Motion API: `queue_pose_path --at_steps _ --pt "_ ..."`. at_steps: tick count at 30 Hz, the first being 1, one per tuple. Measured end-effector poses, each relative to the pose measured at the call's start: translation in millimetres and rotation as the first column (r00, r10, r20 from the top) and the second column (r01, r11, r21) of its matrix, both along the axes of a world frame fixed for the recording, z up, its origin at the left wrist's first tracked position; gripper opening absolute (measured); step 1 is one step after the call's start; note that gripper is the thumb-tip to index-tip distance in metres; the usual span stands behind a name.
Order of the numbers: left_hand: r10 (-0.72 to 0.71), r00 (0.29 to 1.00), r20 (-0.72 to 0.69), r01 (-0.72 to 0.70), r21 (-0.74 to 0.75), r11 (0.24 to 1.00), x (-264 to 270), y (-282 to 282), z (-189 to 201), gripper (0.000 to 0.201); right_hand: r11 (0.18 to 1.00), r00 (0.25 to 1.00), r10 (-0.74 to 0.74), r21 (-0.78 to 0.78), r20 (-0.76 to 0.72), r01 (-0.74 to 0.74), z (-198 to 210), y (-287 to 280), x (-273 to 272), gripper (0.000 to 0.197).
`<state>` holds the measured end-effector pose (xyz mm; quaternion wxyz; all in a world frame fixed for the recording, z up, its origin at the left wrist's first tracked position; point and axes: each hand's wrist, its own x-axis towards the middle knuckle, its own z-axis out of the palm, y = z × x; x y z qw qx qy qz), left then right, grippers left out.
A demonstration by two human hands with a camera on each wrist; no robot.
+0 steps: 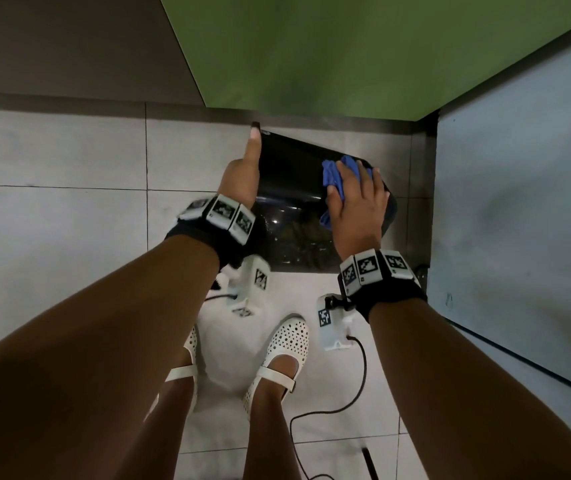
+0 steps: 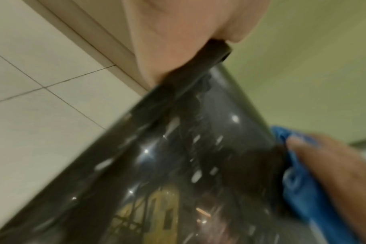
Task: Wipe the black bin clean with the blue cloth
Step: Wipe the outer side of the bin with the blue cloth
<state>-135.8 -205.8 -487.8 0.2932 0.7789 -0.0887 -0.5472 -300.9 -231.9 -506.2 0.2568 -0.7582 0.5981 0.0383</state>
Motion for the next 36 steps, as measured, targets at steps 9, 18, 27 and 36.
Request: queue_pose_path --at_steps 9,18,27,36 --pt "-0.047 0.996 0.078 0.057 -0.127 0.990 -15.5 47.1 -15.0 0.048 0.995 0.995 -0.090 -0.050 0.032 0.092 -13.4 -13.7 14.4 0.043" --pt "-0.079 0.984 0.161 0.086 -0.036 0.996 -10.2 26.0 -25.6 0.070 0.994 0.990 0.094 0.040 0.106 -0.098 -20.9 11.3 68.7 0.046" --pt "-0.124 0.983 0.132 0.128 -0.024 0.991 1.4 15.3 -39.5 0.076 0.958 0.951 0.286 -0.008 0.116 -0.287 -22.7 63.0 58.7 0.063" --pt "-0.062 0.968 0.243 0.090 -0.107 0.990 -5.6 14.1 -47.9 0.058 0.990 0.990 0.139 0.032 0.023 -0.139 -28.1 21.1 63.1 0.054"
